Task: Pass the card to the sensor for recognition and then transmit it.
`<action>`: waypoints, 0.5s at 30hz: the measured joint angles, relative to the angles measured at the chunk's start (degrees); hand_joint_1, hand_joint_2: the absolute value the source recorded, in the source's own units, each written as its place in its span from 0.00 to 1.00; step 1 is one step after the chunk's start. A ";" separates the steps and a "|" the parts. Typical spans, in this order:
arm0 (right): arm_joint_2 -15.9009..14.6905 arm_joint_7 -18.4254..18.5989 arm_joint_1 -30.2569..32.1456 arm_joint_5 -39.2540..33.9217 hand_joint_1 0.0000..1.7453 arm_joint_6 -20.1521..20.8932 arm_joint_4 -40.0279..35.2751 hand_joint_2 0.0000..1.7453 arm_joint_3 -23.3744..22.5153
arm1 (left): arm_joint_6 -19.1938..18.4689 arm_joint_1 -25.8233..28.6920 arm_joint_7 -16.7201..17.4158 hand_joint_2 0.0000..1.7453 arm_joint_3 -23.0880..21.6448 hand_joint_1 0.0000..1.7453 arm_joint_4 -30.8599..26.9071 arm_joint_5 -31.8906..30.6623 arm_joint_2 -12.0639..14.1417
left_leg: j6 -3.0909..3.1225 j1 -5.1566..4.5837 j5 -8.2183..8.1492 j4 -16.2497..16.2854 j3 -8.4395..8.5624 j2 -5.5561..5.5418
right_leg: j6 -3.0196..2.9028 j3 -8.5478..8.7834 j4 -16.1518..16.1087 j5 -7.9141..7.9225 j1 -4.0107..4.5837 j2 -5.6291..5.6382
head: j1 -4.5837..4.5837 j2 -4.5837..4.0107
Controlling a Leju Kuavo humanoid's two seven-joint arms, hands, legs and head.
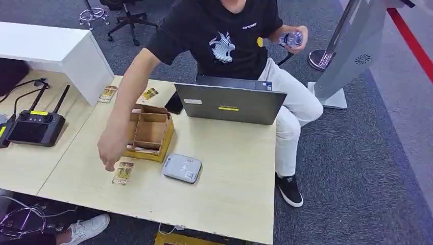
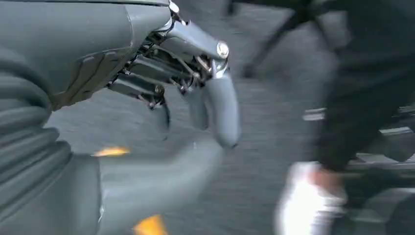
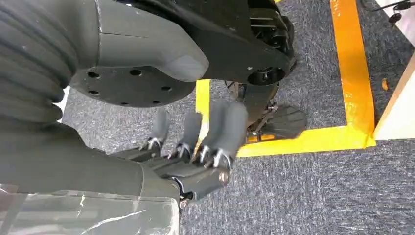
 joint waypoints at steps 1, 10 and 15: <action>0.00 0.04 -0.07 0.02 1.00 0.09 0.00 1.00 0.00 | 0.00 -0.04 1.06 1.00 -0.06 1.00 0.75 0.04 -0.61 | 0.00 0.00 0.00 0.00 0.00 -0.01 | 0.00 0.00 0.00 0.00 0.00 0.00 | -0.02 0.00; 0.00 1.42 0.70 2.14 0.00 2.01 -0.46 1.00 -0.46 | -9.71 0.65 3.07 1.00 -0.15 0.00 2.98 10.25 -4.04 | -0.01 0.03 0.00 -0.01 0.02 -0.03 | -0.02 0.00 0.01 -0.01 0.01 -0.02 | -0.04 0.00; -0.04 1.31 2.40 5.53 0.00 2.38 -1.68 1.00 -1.51 | -11.61 2.28 5.01 1.00 -5.66 0.00 2.98 9.81 -5.20 | 0.01 0.03 -0.02 -0.01 0.01 -0.03 | -0.01 0.00 0.00 -0.02 0.04 -0.01 | -0.02 0.00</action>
